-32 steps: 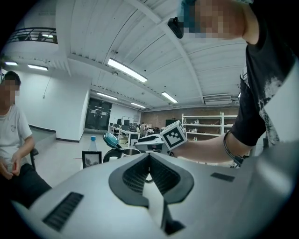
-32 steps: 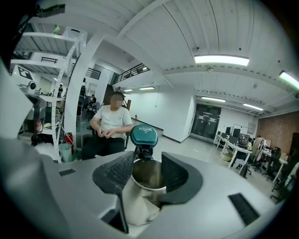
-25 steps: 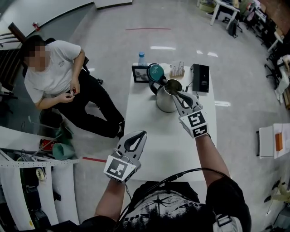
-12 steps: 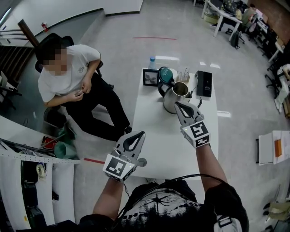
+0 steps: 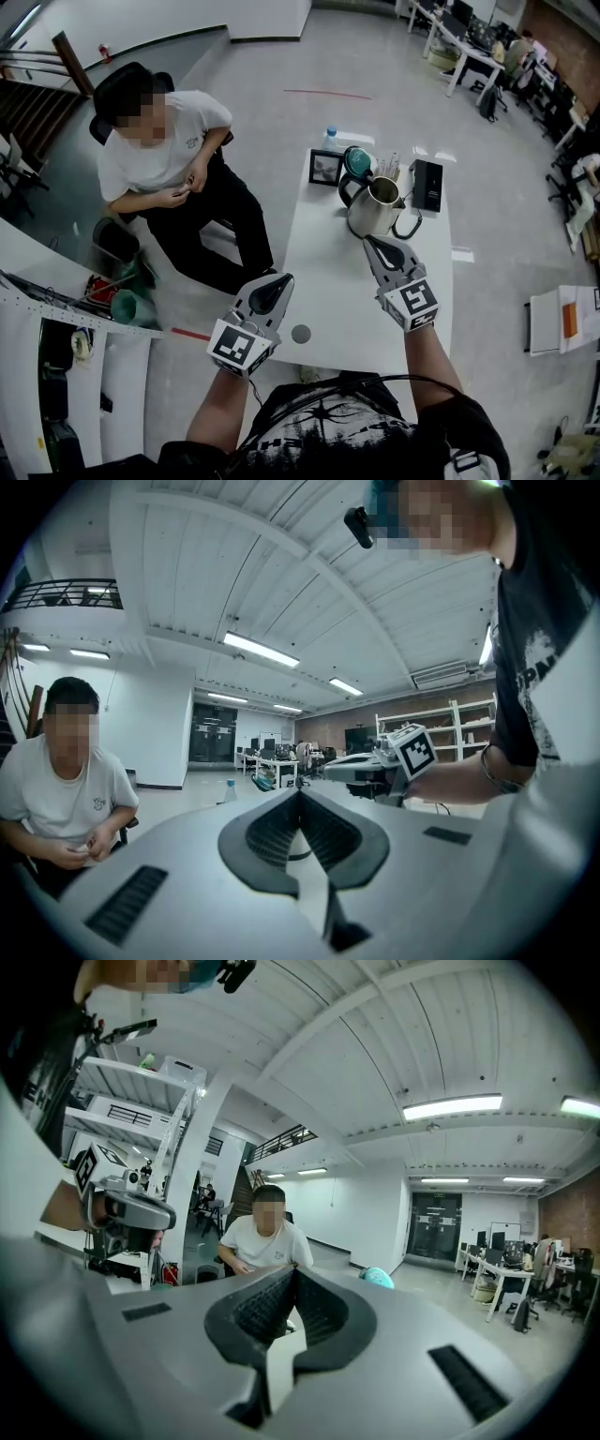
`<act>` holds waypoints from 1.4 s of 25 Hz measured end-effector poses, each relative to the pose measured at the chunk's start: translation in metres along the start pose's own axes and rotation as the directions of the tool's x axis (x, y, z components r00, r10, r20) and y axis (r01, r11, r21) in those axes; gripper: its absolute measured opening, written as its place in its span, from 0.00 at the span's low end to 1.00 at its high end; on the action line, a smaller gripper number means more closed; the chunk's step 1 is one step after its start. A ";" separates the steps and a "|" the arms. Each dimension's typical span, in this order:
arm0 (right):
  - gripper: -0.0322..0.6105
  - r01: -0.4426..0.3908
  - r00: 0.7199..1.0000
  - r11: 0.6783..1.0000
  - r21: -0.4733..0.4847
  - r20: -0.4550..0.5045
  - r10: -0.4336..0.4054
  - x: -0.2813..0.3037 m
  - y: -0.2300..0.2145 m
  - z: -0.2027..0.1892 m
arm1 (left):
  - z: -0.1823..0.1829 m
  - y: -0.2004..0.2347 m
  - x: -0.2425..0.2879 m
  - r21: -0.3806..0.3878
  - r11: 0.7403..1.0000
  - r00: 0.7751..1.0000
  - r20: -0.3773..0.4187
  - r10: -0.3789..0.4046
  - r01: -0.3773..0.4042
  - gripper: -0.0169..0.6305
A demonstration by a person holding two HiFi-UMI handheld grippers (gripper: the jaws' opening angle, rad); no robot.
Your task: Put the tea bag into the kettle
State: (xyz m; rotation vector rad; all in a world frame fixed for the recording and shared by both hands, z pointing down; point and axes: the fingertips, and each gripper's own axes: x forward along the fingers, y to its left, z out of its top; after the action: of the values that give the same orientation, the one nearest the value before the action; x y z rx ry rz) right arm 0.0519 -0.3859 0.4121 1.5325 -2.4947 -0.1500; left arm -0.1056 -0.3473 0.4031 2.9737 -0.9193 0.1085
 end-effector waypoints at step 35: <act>0.07 -0.116 0.991 0.993 0.031 0.074 0.114 -0.038 0.057 0.009 | -0.016 0.006 -0.045 -0.004 0.999 0.999 0.007 0.042 -0.042 0.04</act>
State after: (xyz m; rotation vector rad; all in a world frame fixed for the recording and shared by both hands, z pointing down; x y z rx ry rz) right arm 0.0175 -0.3261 0.4100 1.4156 -2.6477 -0.1459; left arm -0.1469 -0.3265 0.4153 2.9534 -0.9824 0.0969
